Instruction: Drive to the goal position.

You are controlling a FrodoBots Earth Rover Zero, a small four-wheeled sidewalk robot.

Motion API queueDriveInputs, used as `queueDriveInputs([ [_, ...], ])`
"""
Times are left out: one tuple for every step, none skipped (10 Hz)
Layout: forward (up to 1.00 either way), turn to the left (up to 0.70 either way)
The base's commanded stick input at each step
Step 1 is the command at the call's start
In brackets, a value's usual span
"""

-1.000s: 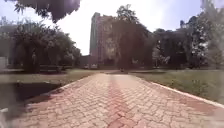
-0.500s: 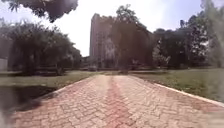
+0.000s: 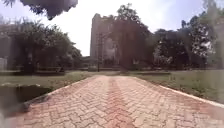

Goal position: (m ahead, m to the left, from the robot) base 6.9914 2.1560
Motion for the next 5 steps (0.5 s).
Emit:
queueDriveInputs([
  [0.70, 0.00],
  [0.70, 0.00],
  [0.70, 0.00],
  [0.70, 0.00],
  [0.70, 0.00],
])
